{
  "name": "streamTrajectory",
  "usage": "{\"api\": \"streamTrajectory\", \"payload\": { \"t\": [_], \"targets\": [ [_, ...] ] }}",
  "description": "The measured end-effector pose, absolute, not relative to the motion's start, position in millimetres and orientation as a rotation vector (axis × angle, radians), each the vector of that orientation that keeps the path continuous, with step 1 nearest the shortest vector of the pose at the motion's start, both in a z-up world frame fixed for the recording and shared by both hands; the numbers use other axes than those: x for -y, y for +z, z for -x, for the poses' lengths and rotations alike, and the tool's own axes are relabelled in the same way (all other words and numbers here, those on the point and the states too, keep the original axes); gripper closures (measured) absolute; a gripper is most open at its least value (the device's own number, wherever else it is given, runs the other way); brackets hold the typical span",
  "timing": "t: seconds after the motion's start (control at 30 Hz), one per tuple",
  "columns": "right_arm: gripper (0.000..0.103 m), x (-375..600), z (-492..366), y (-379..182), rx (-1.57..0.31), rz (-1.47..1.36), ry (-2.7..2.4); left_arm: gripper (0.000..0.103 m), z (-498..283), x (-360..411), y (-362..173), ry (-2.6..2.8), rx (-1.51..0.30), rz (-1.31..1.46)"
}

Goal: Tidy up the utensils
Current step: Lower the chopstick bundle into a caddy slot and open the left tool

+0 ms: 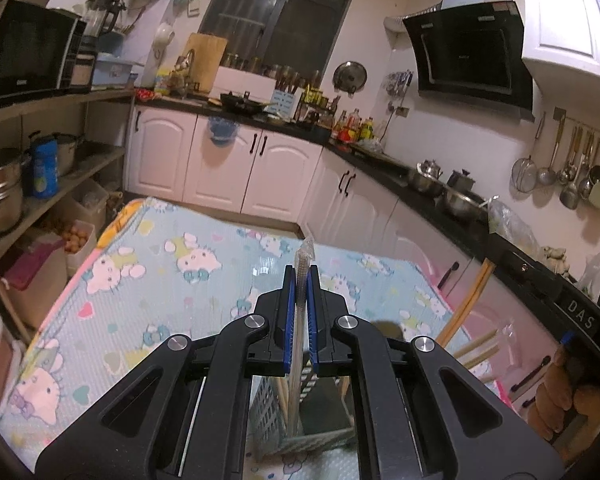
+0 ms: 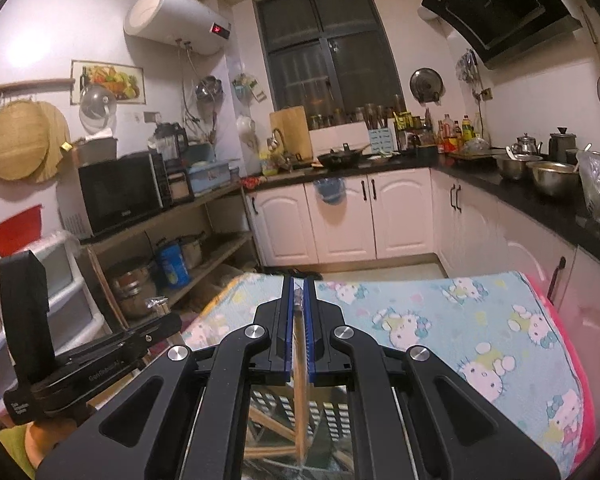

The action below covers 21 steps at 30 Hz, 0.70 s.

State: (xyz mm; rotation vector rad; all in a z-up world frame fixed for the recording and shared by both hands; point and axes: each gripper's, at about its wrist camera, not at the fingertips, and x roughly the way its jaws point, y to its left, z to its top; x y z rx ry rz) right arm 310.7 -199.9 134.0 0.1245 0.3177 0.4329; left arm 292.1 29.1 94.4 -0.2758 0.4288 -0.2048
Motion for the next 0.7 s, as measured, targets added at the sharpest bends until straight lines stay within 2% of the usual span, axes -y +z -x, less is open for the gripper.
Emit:
{"api": "streamTrajectory", "payload": {
  "t": [0.37, 0.43, 0.5, 0.57, 0.7],
  "targets": [
    [0.097, 216, -300, 101, -0.393, -0.157, 0.411, 0.100, -283, -25, 78, -0.210, -0.450, 0.263],
    [0.097, 220, -297, 97, -0.406, -0.161, 0.407, 0.095, -280, -26, 76, -0.207, -0.459, 0.268],
    [0.093, 223, -294, 94, -0.414, -0.165, 0.404, 0.086, -278, -28, 74, -0.205, -0.472, 0.271],
    [0.085, 225, -291, 92, -0.415, -0.165, 0.399, 0.082, -275, -28, 73, -0.205, -0.478, 0.268],
    [0.080, 227, -283, 91, -0.421, -0.153, 0.398, 0.072, -268, -31, 69, -0.198, -0.492, 0.271]
  ]
}}
